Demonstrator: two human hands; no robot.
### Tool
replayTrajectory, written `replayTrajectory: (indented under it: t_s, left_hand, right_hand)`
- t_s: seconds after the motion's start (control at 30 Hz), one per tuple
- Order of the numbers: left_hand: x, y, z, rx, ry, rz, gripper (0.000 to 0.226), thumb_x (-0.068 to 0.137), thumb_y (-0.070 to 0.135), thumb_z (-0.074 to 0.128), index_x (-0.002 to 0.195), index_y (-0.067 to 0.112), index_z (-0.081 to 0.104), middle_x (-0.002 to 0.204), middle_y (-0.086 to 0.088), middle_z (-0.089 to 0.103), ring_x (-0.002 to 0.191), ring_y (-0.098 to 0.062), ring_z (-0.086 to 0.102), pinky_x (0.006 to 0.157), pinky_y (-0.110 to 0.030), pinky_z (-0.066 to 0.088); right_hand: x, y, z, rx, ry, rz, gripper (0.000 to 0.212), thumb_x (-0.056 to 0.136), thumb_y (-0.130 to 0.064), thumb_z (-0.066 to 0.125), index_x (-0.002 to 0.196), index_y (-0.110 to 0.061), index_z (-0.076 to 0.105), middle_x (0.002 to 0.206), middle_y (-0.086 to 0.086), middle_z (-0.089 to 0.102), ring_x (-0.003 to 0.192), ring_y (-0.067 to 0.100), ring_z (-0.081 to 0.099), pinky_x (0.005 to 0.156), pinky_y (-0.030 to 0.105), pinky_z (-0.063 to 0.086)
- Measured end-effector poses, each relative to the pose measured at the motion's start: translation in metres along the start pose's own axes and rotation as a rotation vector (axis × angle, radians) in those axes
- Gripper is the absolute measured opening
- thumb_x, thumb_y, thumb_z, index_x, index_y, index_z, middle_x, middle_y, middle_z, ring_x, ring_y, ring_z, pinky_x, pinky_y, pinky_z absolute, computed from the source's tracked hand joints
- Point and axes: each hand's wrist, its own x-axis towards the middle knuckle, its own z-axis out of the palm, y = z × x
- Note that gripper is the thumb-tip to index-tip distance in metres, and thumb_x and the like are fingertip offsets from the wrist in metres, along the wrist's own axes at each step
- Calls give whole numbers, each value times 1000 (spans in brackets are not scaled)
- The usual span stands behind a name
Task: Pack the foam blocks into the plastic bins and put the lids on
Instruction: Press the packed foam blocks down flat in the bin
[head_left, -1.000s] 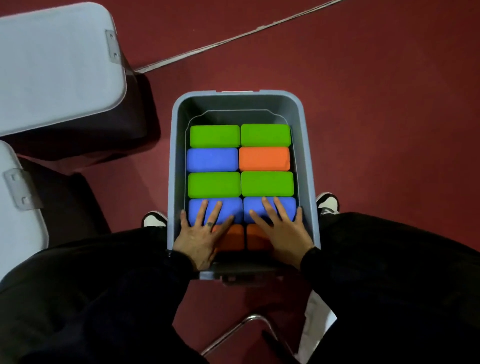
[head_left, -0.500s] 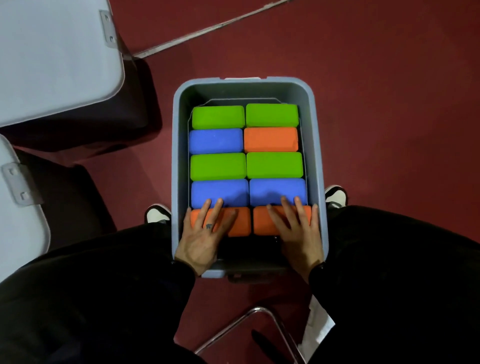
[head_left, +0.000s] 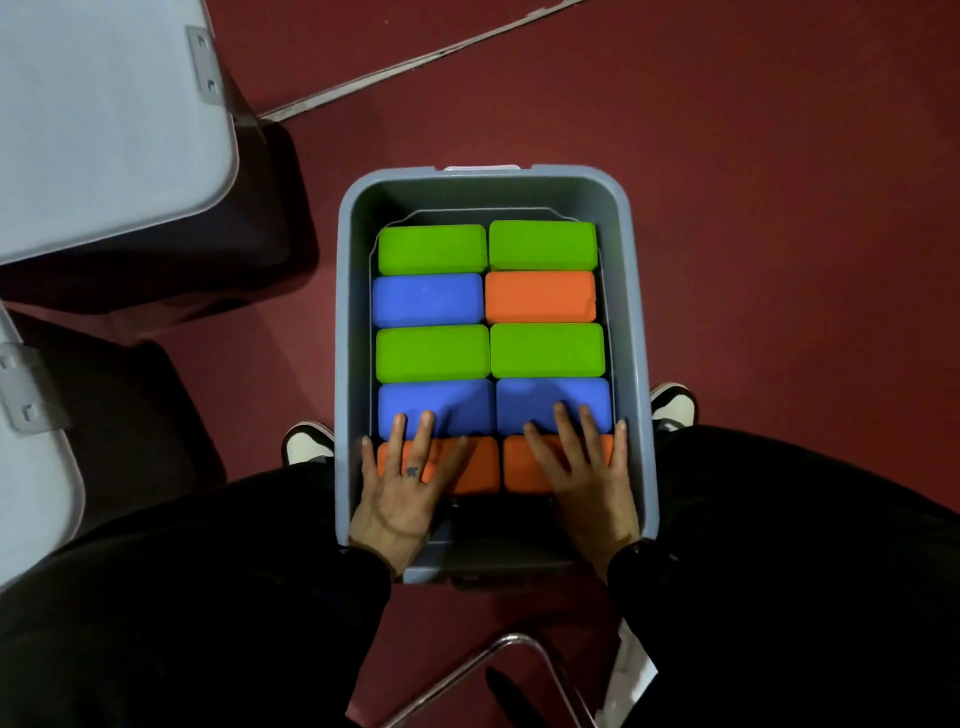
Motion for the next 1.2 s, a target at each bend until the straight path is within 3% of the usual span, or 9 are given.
replayTrajectory:
  t_s: [0.17, 0.33, 0.47, 0.57, 0.8, 0.93, 1.03, 1.1, 1.2]
  left_hand:
    - [5, -3, 5, -17, -39, -69, 118, 69, 35, 84, 161, 31, 10, 166, -21, 8, 148, -53, 13, 110, -71, 24]
    - [17, 8, 3, -71, -105, -226, 134, 50, 36, 90, 160, 31, 12, 166, -19, 9, 149, -48, 9, 112, -62, 29]
    - [17, 6, 6, -67, -107, -202, 128, 55, 18, 88, 159, 32, 16, 164, -21, 14, 147, -51, 13, 98, -60, 45]
    - [19, 10, -2, -82, -89, -215, 127, 54, 9, 83, 159, 36, 16, 165, -18, 17, 147, -52, 15, 94, -61, 46]
    - [27, 2, -6, 2, 3, -149, 121, 53, 31, 85, 158, 36, 24, 165, -16, 17, 147, -48, 18, 113, -69, 18]
    - [38, 0, -2, 43, -46, -153, 114, 68, 22, 80, 160, 34, 13, 164, -22, 17, 145, -55, 14, 113, -73, 11]
    - [45, -9, -2, -19, -79, -126, 120, 62, 20, 78, 159, 35, 10, 164, -24, 13, 145, -57, 9, 111, -70, 21]
    - [37, -12, -7, -108, -115, -113, 121, 60, 29, 76, 158, 39, 5, 166, -20, 5, 147, -54, 1, 113, -68, 22]
    - [39, -10, -22, -146, -137, -215, 121, 64, 44, 78, 159, 34, 5, 166, -21, -6, 148, -53, -7, 116, -61, 21]
  right_hand:
    - [7, 2, 4, 51, -12, 117, 110, 65, -14, 73, 162, -26, 22, 168, 24, 14, 151, 52, 18, 114, 73, 20]
    - [10, -1, 9, 36, -69, 160, 103, 73, -18, 64, 164, -22, 18, 169, 24, 7, 155, 47, 9, 116, 69, 20]
    - [9, 8, 11, -51, -114, 78, 82, 92, -24, 49, 164, -17, 11, 166, 31, 6, 150, 56, 15, 106, 68, 37]
    - [7, 10, 15, -51, -59, 81, 86, 90, -21, 63, 163, -20, 19, 167, 28, 9, 151, 54, 14, 108, 69, 33]
    - [19, 11, 10, -53, 63, -28, 98, 73, -23, 77, 160, -25, 32, 168, 18, 20, 155, 42, 19, 115, 75, 15]
    - [34, -2, 8, 19, -100, 216, 111, 68, -17, 66, 164, -31, 13, 169, 22, 4, 156, 40, 10, 117, 69, 16]
    - [48, 7, 1, 133, -268, 193, 129, 56, -29, 76, 163, -33, 5, 170, 21, -2, 157, 38, 3, 116, 69, 16]
    - [44, 10, -9, 233, -395, 189, 128, 63, -38, 78, 163, -34, -2, 169, 18, -14, 157, 37, -10, 120, 67, 11]
    - [35, 2, -27, 334, -171, 347, 124, 59, -41, 84, 163, -19, 20, 167, 29, 3, 154, 47, 9, 121, 59, 22]
